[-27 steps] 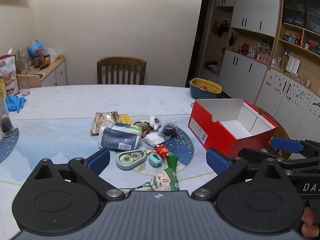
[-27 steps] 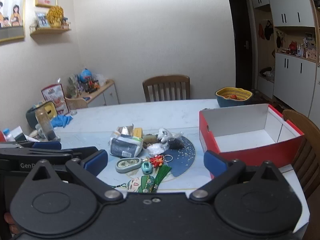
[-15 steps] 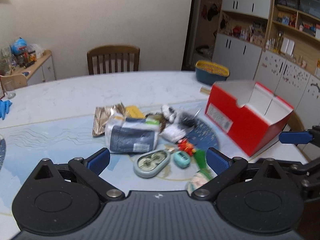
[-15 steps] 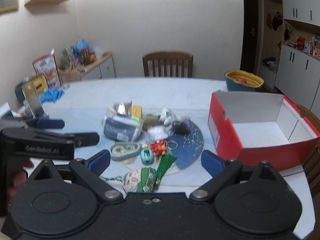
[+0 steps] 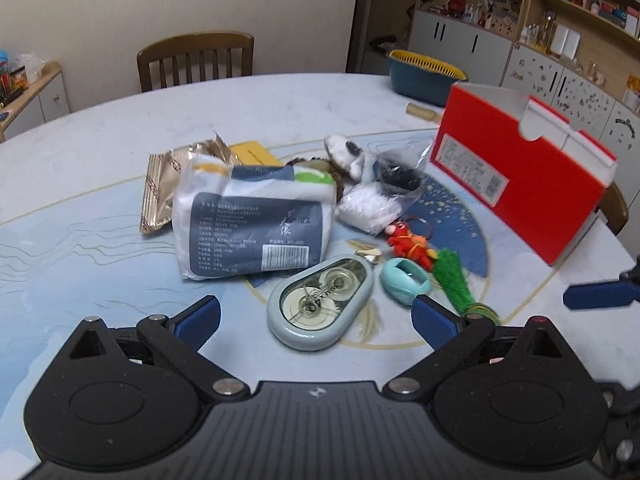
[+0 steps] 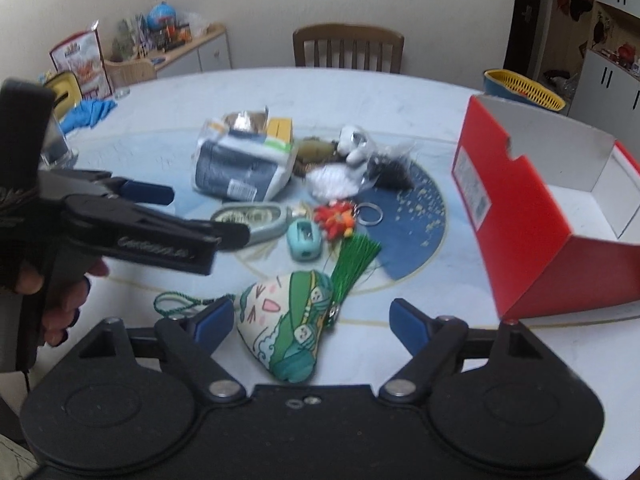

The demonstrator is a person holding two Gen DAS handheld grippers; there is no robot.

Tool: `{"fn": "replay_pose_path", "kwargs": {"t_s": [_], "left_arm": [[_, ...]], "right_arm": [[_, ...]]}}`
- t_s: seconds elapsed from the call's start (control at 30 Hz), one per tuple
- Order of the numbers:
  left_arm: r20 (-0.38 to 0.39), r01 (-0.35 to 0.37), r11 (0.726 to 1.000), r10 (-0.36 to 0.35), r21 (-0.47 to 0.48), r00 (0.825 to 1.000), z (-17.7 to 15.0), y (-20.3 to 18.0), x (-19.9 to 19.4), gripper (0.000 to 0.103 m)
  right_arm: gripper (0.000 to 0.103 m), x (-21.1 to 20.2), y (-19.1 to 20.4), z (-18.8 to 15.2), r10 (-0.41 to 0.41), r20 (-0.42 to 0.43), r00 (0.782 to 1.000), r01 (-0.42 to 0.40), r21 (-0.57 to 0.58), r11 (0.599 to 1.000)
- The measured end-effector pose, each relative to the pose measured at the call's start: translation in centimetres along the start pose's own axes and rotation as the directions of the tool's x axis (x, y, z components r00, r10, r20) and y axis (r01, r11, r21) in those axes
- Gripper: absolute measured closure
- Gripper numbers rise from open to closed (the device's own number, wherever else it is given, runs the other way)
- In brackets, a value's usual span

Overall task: Organize objects
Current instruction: 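Grasp the green plush pouch with the right tool while the left tool grasps the blue tape dispenser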

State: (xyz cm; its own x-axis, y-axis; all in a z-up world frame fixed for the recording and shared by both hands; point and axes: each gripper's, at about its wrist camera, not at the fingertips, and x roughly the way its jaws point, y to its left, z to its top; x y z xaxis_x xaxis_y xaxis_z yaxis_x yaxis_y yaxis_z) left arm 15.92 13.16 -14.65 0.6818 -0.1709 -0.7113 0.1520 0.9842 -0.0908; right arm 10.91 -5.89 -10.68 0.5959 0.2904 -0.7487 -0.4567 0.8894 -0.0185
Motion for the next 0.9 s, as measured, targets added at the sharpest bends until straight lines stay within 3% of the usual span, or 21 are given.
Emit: {"fn": "replay_pose_path", "kwargs": {"t_s": [0.17,0.37,0.53,0.9], "left_arm": [[-0.022,0.026,0.999,-0.026,0.023,0.999,0.2,0.4,1.8,0.006],[-0.045,0.049,0.999,-0.048,0.021,0.998,0.4,0.6,2.9,0.02],[-0.039,0.058,0.997,-0.056,0.042,0.998,0.6,0.4,3.0,0.04],[-0.037,0.08,0.995,-0.078,0.058,0.996,0.6,0.4,2.1,0.048]], "right_arm": [[0.027,1.8,0.3,0.0,-0.007,-0.035,0.999,0.006,-0.03,1.0],[0.034,3.2,1.0,0.0,0.008,-0.076,0.997,-0.012,-0.044,0.999],[0.042,3.9,1.3,-0.3,0.042,-0.117,0.992,-0.044,-0.013,0.999],[0.057,3.2,1.6,-0.2,0.071,-0.123,0.99,-0.07,0.012,0.997]]}}
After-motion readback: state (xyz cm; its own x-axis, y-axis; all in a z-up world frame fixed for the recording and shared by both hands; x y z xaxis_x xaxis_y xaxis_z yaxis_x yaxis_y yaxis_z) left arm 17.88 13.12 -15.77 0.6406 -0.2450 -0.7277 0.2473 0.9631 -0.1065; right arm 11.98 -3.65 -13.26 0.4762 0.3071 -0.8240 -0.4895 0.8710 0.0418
